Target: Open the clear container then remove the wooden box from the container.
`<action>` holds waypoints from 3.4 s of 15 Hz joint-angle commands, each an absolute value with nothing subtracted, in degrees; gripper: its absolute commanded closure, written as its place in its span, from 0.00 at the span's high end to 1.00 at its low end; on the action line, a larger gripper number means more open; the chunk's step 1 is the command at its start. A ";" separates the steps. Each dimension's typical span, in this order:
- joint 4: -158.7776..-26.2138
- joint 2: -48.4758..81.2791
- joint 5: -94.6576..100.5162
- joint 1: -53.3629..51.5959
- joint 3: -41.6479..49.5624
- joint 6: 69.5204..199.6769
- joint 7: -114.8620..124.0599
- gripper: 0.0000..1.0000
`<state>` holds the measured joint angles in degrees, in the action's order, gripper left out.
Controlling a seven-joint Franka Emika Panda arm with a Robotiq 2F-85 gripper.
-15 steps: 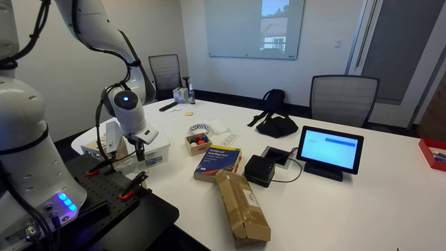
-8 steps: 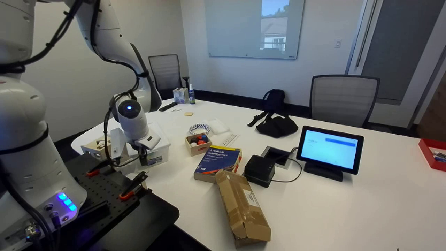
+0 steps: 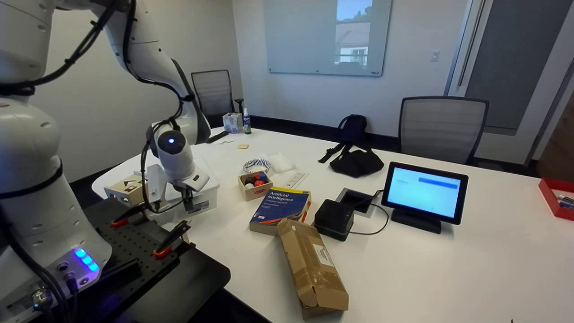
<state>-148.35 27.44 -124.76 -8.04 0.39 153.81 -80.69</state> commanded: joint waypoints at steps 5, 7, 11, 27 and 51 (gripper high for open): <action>-146.73 27.41 -128.44 -9.13 -0.02 152.62 -82.79 1.00; -146.23 27.54 -129.11 -9.41 -0.10 152.46 -82.86 1.00; -145.58 27.73 -129.83 -9.89 -0.28 152.32 -82.84 0.73; -145.61 27.50 -128.07 -14.59 2.47 155.64 -84.56 0.08; -144.56 23.62 -111.99 -19.54 -5.31 173.38 -78.37 0.08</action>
<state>-143.10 25.49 -115.16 -18.50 -3.76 168.69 -81.38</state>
